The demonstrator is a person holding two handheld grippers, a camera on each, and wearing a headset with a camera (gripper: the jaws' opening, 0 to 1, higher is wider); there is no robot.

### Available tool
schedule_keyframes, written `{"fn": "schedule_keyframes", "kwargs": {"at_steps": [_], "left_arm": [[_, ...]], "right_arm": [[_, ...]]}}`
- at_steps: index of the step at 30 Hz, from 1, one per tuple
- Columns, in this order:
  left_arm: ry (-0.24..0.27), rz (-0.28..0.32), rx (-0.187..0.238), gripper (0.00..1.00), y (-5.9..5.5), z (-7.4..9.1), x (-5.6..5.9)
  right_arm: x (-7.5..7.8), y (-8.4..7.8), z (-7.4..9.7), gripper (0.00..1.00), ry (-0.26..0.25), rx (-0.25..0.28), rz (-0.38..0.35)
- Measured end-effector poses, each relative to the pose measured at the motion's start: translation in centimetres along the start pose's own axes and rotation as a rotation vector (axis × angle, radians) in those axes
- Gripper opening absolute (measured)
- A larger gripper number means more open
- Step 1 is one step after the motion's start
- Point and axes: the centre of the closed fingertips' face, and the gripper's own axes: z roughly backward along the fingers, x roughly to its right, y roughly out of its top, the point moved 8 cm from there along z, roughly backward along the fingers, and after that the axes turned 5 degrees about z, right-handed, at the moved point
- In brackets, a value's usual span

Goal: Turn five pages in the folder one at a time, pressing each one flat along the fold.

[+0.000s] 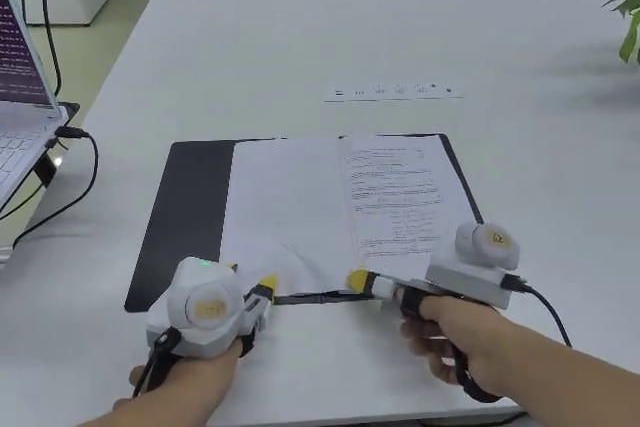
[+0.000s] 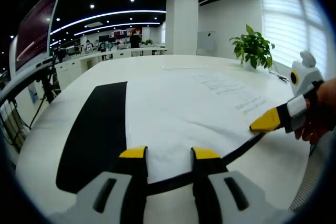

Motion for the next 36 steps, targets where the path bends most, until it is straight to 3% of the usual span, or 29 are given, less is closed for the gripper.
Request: {"fn": "schedule_keyframes", "kwargs": {"at_steps": [9, 17, 21, 24, 25, 28, 31, 36], "left_arm": [[0.002, -0.005, -0.024, 0.32, 0.2, 0.0, 0.0], [0.006, 0.024, -0.094, 0.31, 1.0, -0.2, -0.1], [0.005, 0.088, -0.144, 0.29, 1.6, -0.3, -0.4], [-0.014, 0.116, -0.190, 0.30, 2.0, -0.4, -0.4], [-0.026, 0.166, -0.211, 0.31, 2.3, -0.4, -0.2], [-0.028, 0.201, -0.253, 0.35, 3.0, -0.1, 0.0], [-0.055, 0.187, -0.204, 0.35, 4.1, 0.6, 0.6], [-0.110, 0.174, -0.164, 0.32, 5.8, 2.8, 2.2]], "right_arm": [[-0.8, -1.1, 1.9, 0.00, 0.011, -0.021, -0.008], [-3.0, 0.8, 4.5, 0.00, 0.026, 0.069, 0.013], [-3.9, 2.4, 6.0, 0.00, 0.006, 0.156, 0.020], [-4.4, 3.2, 7.0, 0.00, -0.013, 0.192, 0.040], [-4.5, 3.6, 7.4, 0.00, -0.027, 0.207, 0.051], [-4.8, 4.2, 8.3, 0.00, -0.055, 0.237, 0.085], [-4.7, 4.7, 9.1, 0.00, -0.089, 0.246, 0.113], [-4.3, 5.6, 10.5, 0.00, -0.167, 0.266, 0.154]]}}
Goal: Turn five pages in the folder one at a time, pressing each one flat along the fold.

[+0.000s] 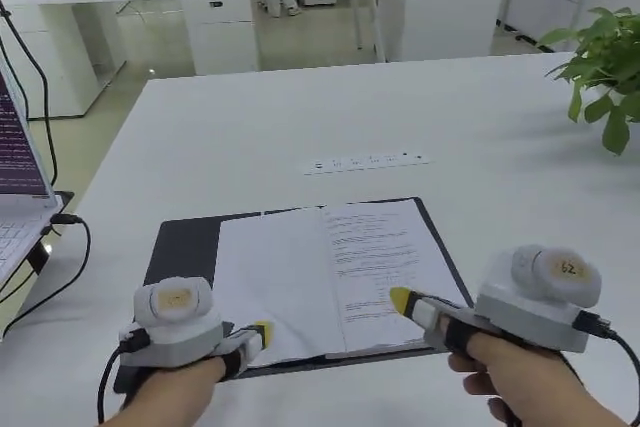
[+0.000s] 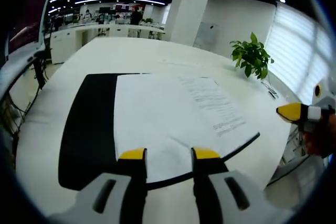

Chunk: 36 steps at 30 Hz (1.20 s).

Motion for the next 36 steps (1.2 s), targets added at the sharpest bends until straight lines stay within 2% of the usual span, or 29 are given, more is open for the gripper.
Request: {"fn": "schedule_keyframes", "kwargs": {"at_steps": [4, 10, 14, 17, 25, 30, 32, 36], "left_arm": [[-0.032, -0.011, 0.045, 0.32, 0.8, 1.9, 1.1], [-0.028, -0.052, 0.106, 0.37, 1.6, 4.3, 1.6], [-0.018, -0.102, 0.134, 0.40, 2.1, 5.5, 1.8], [-0.011, -0.128, 0.141, 0.44, 2.1, 6.0, 1.8], [0.013, -0.146, 0.132, 0.58, 1.4, 6.5, 1.8], [0.028, -0.156, 0.125, 0.67, 1.1, 6.7, 1.6], [0.032, -0.165, 0.121, 0.69, 1.1, 6.8, 1.5], [0.041, -0.190, 0.128, 0.77, 1.2, 7.1, 1.5]], "right_arm": [[0.8, 0.7, 0.8, 0.00, -0.040, 0.001, 0.035], [2.3, 1.0, 2.1, 0.00, -0.112, -0.015, 0.144], [3.1, 1.0, 2.7, 0.00, -0.120, -0.020, 0.183], [3.6, 1.0, 3.1, 0.01, -0.120, -0.018, 0.185], [4.8, 0.9, 4.0, 0.17, -0.137, -0.027, 0.244], [5.3, 1.0, 4.5, 0.35, -0.154, -0.023, 0.270], [5.5, 1.1, 4.6, 0.39, -0.160, -0.023, 0.292], [5.7, 1.3, 5.0, 0.54, -0.172, -0.008, 0.329]]}}
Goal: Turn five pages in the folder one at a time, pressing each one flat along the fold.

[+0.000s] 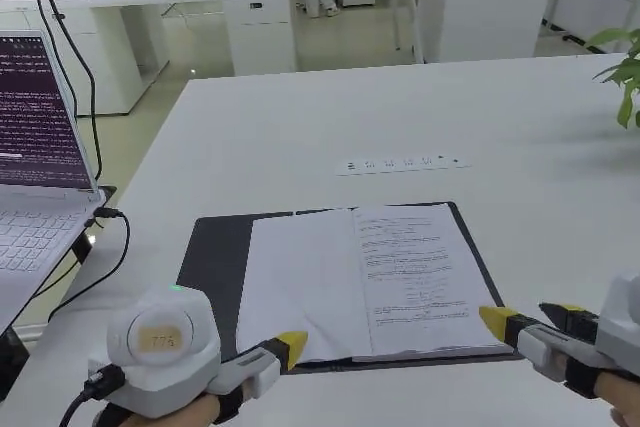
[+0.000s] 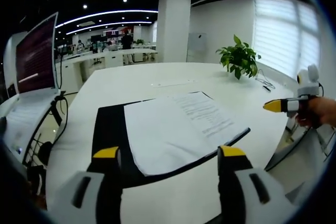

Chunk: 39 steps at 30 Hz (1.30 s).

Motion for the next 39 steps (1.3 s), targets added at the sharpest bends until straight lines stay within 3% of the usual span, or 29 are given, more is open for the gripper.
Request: {"fn": "schedule_keyframes", "kwargs": {"at_steps": [4, 9, 12, 16, 21, 28, 32, 39], "left_arm": [[-0.001, -0.013, 0.005, 0.86, 0.2, 0.3, 0.0], [0.000, -0.023, 0.016, 0.98, 0.6, 0.7, -0.2], [-0.001, -0.008, 0.018, 0.99, 1.0, 1.1, -0.4], [0.002, 0.001, 0.024, 0.99, 1.6, 1.7, -0.5], [0.012, 0.006, 0.045, 0.99, 2.1, 2.2, -1.0], [0.016, 0.011, 0.035, 0.99, 1.7, 2.0, -1.1], [-0.010, 0.009, 0.007, 0.99, 1.2, 0.8, -0.1], [-0.095, -0.038, -0.049, 0.89, 0.2, -2.7, 3.9]], "right_arm": [[0.2, 0.3, 0.3, 0.65, -0.007, 0.009, 0.050], [0.2, 0.6, 0.6, 0.89, -0.016, 0.035, 0.103], [0.2, 0.9, 0.8, 1.00, -0.013, 0.042, 0.133], [0.4, 1.4, 1.3, 1.00, -0.018, 0.041, 0.179], [0.9, 2.0, 1.7, 1.00, -0.026, 0.054, 0.184], [1.4, 1.7, 2.1, 1.00, -0.043, 0.044, 0.181], [1.5, 1.0, 2.3, 1.00, -0.046, 0.032, 0.174], [1.9, 0.1, 2.9, 0.99, -0.044, 0.028, 0.153]]}}
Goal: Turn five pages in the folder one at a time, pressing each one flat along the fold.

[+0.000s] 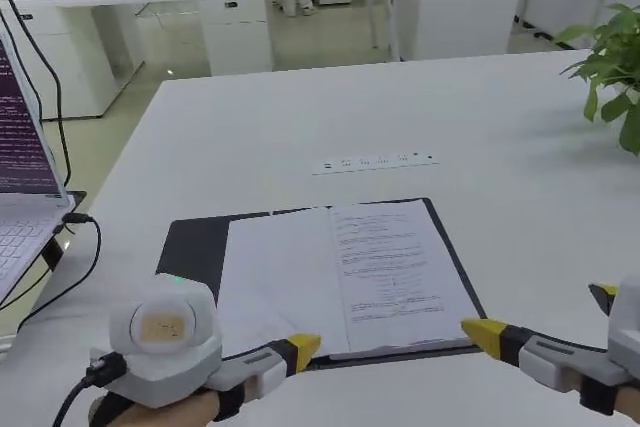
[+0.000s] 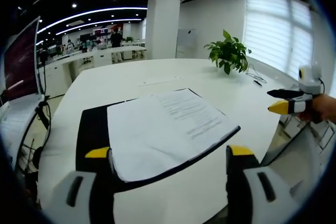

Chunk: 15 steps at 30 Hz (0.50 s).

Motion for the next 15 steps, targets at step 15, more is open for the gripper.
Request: {"fn": "schedule_keyframes", "kwargs": {"at_steps": [15], "left_arm": [[-0.133, -0.090, -0.071, 0.77, -1.2, -9.1, 7.6]], "right_arm": [[0.8, -0.8, -0.2, 0.96, 0.022, 0.014, -0.033]]}}
